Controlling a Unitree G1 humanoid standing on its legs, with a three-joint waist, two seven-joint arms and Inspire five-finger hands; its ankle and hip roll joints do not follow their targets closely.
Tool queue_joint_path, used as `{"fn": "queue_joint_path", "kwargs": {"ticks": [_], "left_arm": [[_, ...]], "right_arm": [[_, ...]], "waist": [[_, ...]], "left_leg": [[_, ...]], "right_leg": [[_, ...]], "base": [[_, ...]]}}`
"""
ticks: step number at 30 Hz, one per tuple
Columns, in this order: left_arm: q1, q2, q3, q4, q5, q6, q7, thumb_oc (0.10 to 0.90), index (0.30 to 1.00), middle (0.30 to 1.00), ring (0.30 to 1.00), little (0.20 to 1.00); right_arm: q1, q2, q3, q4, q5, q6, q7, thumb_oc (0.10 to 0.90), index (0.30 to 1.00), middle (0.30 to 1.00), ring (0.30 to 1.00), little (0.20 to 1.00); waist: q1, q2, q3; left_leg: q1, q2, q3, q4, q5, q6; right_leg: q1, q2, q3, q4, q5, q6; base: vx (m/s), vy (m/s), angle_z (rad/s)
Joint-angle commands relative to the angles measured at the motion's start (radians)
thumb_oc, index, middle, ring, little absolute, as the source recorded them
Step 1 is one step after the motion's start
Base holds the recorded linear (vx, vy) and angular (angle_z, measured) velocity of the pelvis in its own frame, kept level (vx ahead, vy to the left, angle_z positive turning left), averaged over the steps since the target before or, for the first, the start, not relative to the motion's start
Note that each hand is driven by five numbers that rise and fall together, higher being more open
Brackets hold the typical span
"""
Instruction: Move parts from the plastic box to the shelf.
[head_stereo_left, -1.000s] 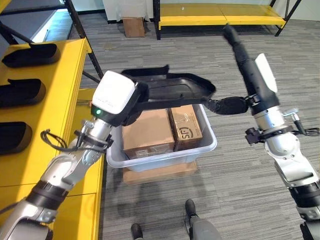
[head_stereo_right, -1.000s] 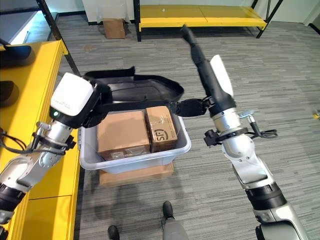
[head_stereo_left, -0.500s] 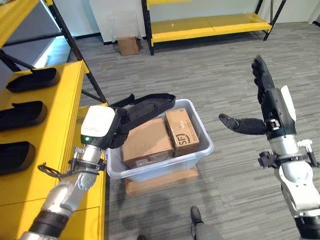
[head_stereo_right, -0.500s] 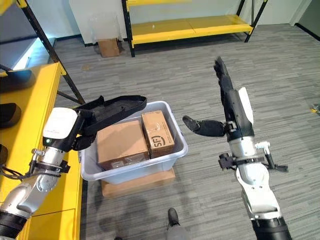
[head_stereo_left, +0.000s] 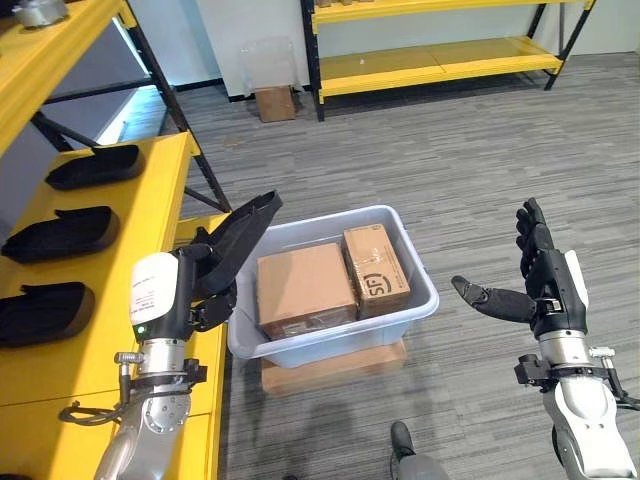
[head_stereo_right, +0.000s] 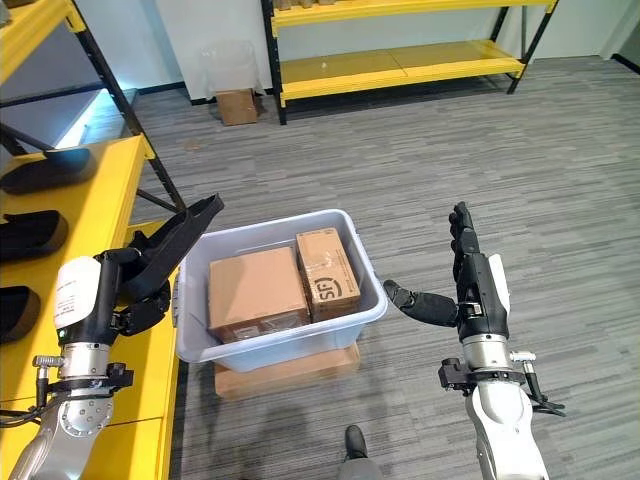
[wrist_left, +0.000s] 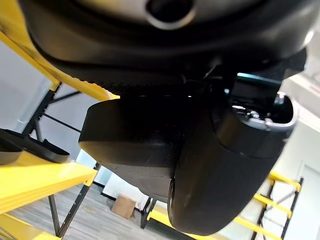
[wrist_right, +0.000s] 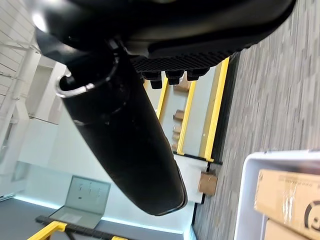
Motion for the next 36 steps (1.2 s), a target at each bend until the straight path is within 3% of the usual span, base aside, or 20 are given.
{"fn": "queue_joint_path", "kwargs": {"ticks": [1,7,8,9,13,14,15,16,18,19,20,21,22,23,25,27,31,34,36], "left_arm": [[-0.110,0.038,0.114,-0.085,-0.065,-0.064,0.105,0.400,0.300,0.300,0.300,0.300],[-0.077,0.034,0.153,-0.120,-0.087,-0.054,0.130,0.400,0.300,0.300,0.300,0.300],[-0.070,0.043,0.163,-0.128,-0.088,-0.049,0.139,0.400,0.300,0.300,0.300,0.300],[-0.070,0.042,0.166,-0.130,-0.088,-0.049,0.138,0.400,0.300,0.300,0.300,0.300],[-0.093,0.073,0.172,-0.151,-0.087,-0.053,0.143,0.400,0.300,0.300,0.300,0.300],[-0.125,0.095,0.156,-0.153,-0.088,-0.059,0.137,0.400,0.300,0.300,0.300,0.300],[-0.127,0.096,0.156,-0.153,-0.088,-0.059,0.137,0.400,0.300,0.300,0.300,0.300],[-0.160,0.116,0.141,-0.167,-0.092,-0.072,0.124,0.400,0.300,0.300,0.300,0.300],[-0.174,0.122,0.131,-0.176,-0.094,-0.085,0.120,0.400,0.300,0.300,0.300,0.300],[-0.175,0.122,0.132,-0.176,-0.094,-0.085,0.120,0.400,0.300,0.300,0.300,0.300],[-0.188,0.123,0.125,-0.176,-0.101,-0.088,0.115,0.400,0.300,0.300,0.300,0.300],[-0.188,0.123,0.125,-0.176,-0.101,-0.088,0.115,0.400,0.300,0.300,0.300,0.300],[-0.210,0.121,0.109,-0.184,-0.105,-0.091,0.107,0.400,0.300,0.300,0.300,0.300],[-0.223,0.123,0.102,-0.187,-0.105,-0.091,0.105,0.400,0.300,0.300,0.300,0.300],[-0.266,0.128,0.080,-0.194,-0.110,-0.096,0.096,0.400,0.300,0.300,0.300,0.300],[-0.284,0.131,0.070,-0.197,-0.106,-0.095,0.094,0.400,0.300,0.300,0.300,0.300],[-0.293,0.136,0.049,-0.201,-0.090,-0.094,0.098,0.400,0.300,0.300,0.300,0.300],[-0.290,0.146,0.049,-0.210,-0.076,-0.094,0.107,0.400,0.300,0.300,0.300,0.300],[-0.289,0.157,0.052,-0.228,-0.061,-0.095,0.121,0.400,0.300,0.300,0.300,0.300]], "right_arm": [[-0.074,-0.064,-0.010,-0.036,0.022,-0.087,-0.012,0.900,1.000,1.000,1.000,1.000],[-0.152,-0.100,0.064,-0.047,0.007,-0.085,-0.012,0.900,1.000,1.000,1.000,1.000],[-0.190,-0.113,0.096,-0.055,0.002,-0.089,-0.016,0.900,1.000,1.000,1.000,1.000],[-0.196,-0.113,0.099,-0.051,0.002,-0.090,-0.017,0.900,1.000,1.000,1.000,1.000],[-0.290,-0.140,0.165,-0.066,-0.005,-0.104,-0.029,0.900,1.000,1.000,1.000,1.000],[-0.309,-0.153,0.168,-0.072,-0.017,-0.107,-0.044,0.900,1.000,1.000,1.000,1.000],[-0.310,-0.152,0.167,-0.071,-0.017,-0.107,-0.044,0.900,1.000,1.000,1.000,1.000],[-0.318,-0.157,0.171,-0.078,-0.044,-0.107,-0.060,0.900,1.000,1.000,1.000,1.000],[-0.323,-0.154,0.181,-0.079,-0.053,-0.106,-0.063,0.900,1.000,1.000,1.000,1.000],[-0.324,-0.154,0.181,-0.079,-0.054,-0.106,-0.063,0.900,1.000,1.000,1.000,1.000],[-0.321,-0.155,0.178,-0.086,-0.057,-0.107,-0.063,0.900,1.000,1.000,1.000,1.000],[-0.321,-0.155,0.178,-0.086,-0.057,-0.107,-0.063,0.900,1.000,1.000,1.000,1.000],[-0.301,-0.150,0.169,-0.092,-0.054,-0.110,-0.060,0.900,1.000,1.000,1.000,1.000],[-0.294,-0.145,0.164,-0.094,-0.052,-0.112,-0.063,0.900,1.000,1.000,1.000,1.000],[-0.257,-0.126,0.128,-0.098,-0.053,-0.110,-0.078,0.900,1.000,1.000,1.000,1.000],[-0.231,-0.118,0.104,-0.108,-0.063,-0.112,-0.090,0.900,1.000,1.000,1.000,1.000],[-0.199,-0.106,0.081,-0.119,-0.079,-0.114,-0.102,0.900,1.000,1.000,1.000,1.000],[-0.186,-0.087,0.077,-0.119,-0.079,-0.120,-0.106,0.900,1.000,1.000,1.000,1.000],[-0.185,-0.082,0.088,-0.115,-0.096,-0.118,-0.110,0.900,1.000,1.000,1.000,1.000]], "waist": [[-0.002,-0.012,-0.060],[0.049,0.008,-0.011],[0.076,0.010,0.007],[0.073,0.010,0.006],[0.133,0.016,0.033],[0.140,0.007,0.041],[0.138,0.009,0.040],[0.130,-0.011,0.032],[0.122,-0.018,0.028],[0.121,-0.017,0.029],[0.111,-0.024,0.023],[0.110,-0.024,0.023],[0.089,-0.026,0.013],[0.076,-0.025,0.006],[0.024,0.003,-0.013],[-0.002,0.020,-0.024],[-0.006,0.030,-0.033],[0.008,0.016,-0.037],[0.026,-0.008,-0.040]], "left_leg": [[0.023,0.071,-0.048,-0.001,0.030,-0.025],[-0.026,0.107,-0.086,0.027,0.093,-0.025],[-0.047,0.118,-0.109,0.037,0.138,-0.032],[-0.053,0.119,-0.112,0.036,0.141,-0.034],[-0.139,0.132,-0.163,0.002,0.315,-0.084],[-0.189,0.105,-0.134,-0.001,0.370,-0.090],[-0.197,0.106,-0.138,-0.002,0.376,-0.089],[-0.181,0.086,-0.069,0.008,0.323,-0.075],[-0.161,0.065,-0.065,0.059,0.256,-0.058],[-0.167,0.066,-0.066,0.063,0.256,-0.056],[-0.146,0.054,-0.053,0.119,0.189,-0.036],[-0.149,0.054,-0.054,0.122,0.188,-0.036],[-0.096,0.050,-0.019,0.184,0.111,-0.027],[-0.060,0.050,0.007,0.206,0.086,-0.027],[0.053,0.037,0.038,0.218,0.003,-0.040],[0.081,0.035,0.093,0.138,-0.043,-0.033],[0.081,0.020,0.107,0.043,-0.059,-0.023],[0.082,-0.004,0.110,0.011,-0.063,-0.009],[0.091,-0.025,0.113,0.009,-0.079,0.002]], "right_leg": [[0.031,-0.045,-0.003,0.167,-0.218,0.036],[-0.061,0.003,-0.023,0.315,-0.283,-0.006],[-0.085,0.018,-0.030,0.340,-0.293,-0.017],[-0.092,0.019,-0.032,0.346,-0.295,-0.020],[-0.122,0.031,-0.081,0.320,-0.297,-0.039],[-0.117,0.008,-0.125,0.298,-0.299,-0.043],[-0.119,0.009,-0.129,0.291,-0.290,-0.043],[-0.115,-0.015,-0.169,0.257,-0.281,-0.043],[-0.115,-0.023,-0.186,0.222,-0.255,-0.041],[-0.116,-0.022,-0.187,0.218,-0.249,-0.042],[-0.117,-0.032,-0.204,0.203,-0.232,-0.046],[-0.117,-0.032,-0.205,0.201,-0.230,-0.045],[-0.112,-0.046,-0.255,0.187,-0.225,-0.049],[-0.115,-0.053,-0.283,0.185,-0.217,-0.053],[-0.112,-0.081,-0.365,0.197,-0.213,-0.036],[-0.120,-0.106,-0.408,0.217,-0.199,-0.019],[-0.113,-0.134,-0.426,0.211,-0.166,0.002],[-0.106,-0.154,-0.425,0.193,-0.120,0.023],[-0.091,-0.174,-0.429,0.178,-0.088,0.040]], "base": [[-0.09,-0.069,0.21],[-0.13,-0.124,0.11],[-0.14,-0.189,0.01],[-0.16,-0.203,0.01],[-0.19,-0.176,0.24],[-0.21,-0.134,0.98],[-0.25,-0.247,1.42],[-0.19,-0.207,1.34],[-0.17,-0.177,0.89],[-0.13,-0.108,0.95],[-0.08,-0.056,1.14],[-0.13,-0.129,0.90],[-0.11,-0.108,1.03],[-0.13,-0.110,2.11],[-0.07,0.056,2.00],[-0.06,0.133,0.67],[0.01,0.149,1.07],[0.00,0.127,-0.21],[-0.04,0.181,-0.20]]}}
